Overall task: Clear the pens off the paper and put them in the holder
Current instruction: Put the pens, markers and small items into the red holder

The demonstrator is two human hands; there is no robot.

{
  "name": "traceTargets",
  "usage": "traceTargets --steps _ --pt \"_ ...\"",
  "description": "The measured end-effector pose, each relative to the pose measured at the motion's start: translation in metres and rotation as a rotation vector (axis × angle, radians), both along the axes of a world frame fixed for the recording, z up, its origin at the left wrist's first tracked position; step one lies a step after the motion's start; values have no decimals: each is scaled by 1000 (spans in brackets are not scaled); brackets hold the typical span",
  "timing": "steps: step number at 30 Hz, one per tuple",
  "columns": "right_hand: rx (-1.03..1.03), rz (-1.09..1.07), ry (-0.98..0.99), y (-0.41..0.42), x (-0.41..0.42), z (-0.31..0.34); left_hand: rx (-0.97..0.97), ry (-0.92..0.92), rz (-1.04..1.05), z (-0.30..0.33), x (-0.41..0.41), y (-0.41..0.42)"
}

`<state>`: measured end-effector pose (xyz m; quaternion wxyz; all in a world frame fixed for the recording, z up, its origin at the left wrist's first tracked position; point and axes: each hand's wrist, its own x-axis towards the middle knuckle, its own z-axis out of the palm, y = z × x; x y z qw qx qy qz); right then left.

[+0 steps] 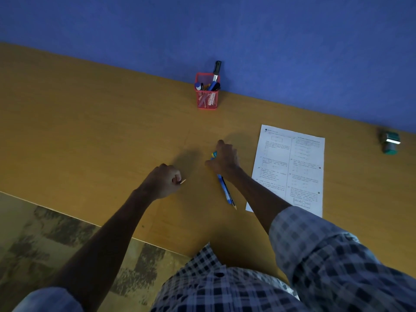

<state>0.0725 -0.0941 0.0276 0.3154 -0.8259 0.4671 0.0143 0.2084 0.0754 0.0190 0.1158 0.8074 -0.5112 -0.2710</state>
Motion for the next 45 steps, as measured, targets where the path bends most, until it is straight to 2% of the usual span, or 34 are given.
traceTargets --steps 5,10,14,20,27,30,33,39,45 --pt "-30 107 52 -1 4 1 -89 -7 48 8 -3 -12" --pt "17 83 -7 -5 5 2 -124 -19 86 13 0 -26" --pt "91 2 -163 -16 6 10 -181 6 135 15 6 -38" --pt "77 -102 -393 -47 16 45 -404 53 237 31 20 -66" --pt "-125 -300 -815 -95 38 104 -763 116 306 77 45 -128" --pt "-210 -346 -920 -115 49 117 -897 136 291 95 57 -158" --pt "-276 -349 -1008 -130 59 123 -952 88 293 105 67 -184" --pt "-454 -259 -998 -147 84 113 -919 -26 279 109 80 -222" --pt "-495 -97 -798 -146 100 85 -752 -207 288 90 84 -239"
